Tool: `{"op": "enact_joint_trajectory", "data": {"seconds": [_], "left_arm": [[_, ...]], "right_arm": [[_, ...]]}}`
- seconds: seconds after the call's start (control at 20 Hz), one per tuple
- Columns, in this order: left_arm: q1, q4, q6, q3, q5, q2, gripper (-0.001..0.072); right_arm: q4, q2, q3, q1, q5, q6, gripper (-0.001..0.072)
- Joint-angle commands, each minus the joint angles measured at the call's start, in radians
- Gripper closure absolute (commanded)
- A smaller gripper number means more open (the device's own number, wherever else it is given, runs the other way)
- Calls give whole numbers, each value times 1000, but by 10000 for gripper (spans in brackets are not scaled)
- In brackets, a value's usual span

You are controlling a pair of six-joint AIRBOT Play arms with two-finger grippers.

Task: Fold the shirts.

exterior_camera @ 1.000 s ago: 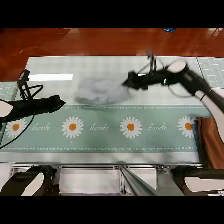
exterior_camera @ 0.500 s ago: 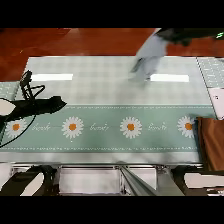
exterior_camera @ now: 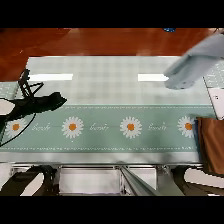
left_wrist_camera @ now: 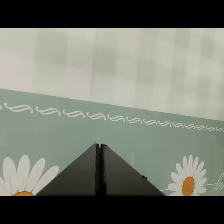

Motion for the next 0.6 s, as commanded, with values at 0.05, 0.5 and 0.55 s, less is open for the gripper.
{"op": "enact_joint_trajectory", "data": {"seconds": [0.05,0.5,0.55], "left_arm": [[-36,-14,3,0,60,0,685],[-180,-14,3,0,147,-2,685],[-190,-13,3,0,153,-2,685]], "right_arm": [[-200,91,3,-110,256,-9,697],[-525,491,-570,-508,288,-150,697],[-576,533,-660,-570,288,-157,697]]}}
